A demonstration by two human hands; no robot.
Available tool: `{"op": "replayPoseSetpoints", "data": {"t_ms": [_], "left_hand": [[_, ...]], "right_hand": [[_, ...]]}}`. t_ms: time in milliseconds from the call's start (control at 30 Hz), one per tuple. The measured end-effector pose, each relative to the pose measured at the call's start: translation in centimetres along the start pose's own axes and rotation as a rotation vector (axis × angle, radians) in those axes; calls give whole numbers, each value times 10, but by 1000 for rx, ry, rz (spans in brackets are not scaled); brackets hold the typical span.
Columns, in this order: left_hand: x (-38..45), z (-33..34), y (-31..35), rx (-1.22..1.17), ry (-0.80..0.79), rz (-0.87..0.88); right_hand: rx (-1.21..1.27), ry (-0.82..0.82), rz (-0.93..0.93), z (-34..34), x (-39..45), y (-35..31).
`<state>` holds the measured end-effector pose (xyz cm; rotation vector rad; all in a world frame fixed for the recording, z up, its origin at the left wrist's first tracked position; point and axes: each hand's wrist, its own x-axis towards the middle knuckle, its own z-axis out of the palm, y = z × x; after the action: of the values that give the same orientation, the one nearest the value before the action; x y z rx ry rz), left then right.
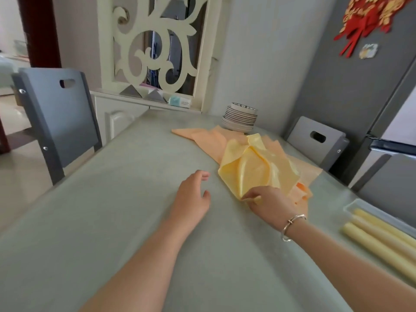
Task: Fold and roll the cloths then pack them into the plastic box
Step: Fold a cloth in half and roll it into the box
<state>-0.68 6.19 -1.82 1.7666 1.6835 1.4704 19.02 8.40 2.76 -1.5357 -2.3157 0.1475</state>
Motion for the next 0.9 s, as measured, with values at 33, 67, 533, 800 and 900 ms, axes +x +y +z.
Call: {"op": "replayPoseSetpoints", "data": {"t_ms": [33,67,533,800,900], "left_hand": [[-3,1,1,64,-41,74],[-6,2,4,127,-89,146],[-44,-32,63,733,-108,179],[-31,-136,203,-89,78,209],[-40,-172,258,-144,81,290]], "right_hand": [[73,16,-26,-2,-7,-6],[150,33,-46,-6,-13,-11],[492,201,8,-159,-83,-38],[386,294,0,-224,-127,-58],[474,404,-42,-253,-144,-74]]}}
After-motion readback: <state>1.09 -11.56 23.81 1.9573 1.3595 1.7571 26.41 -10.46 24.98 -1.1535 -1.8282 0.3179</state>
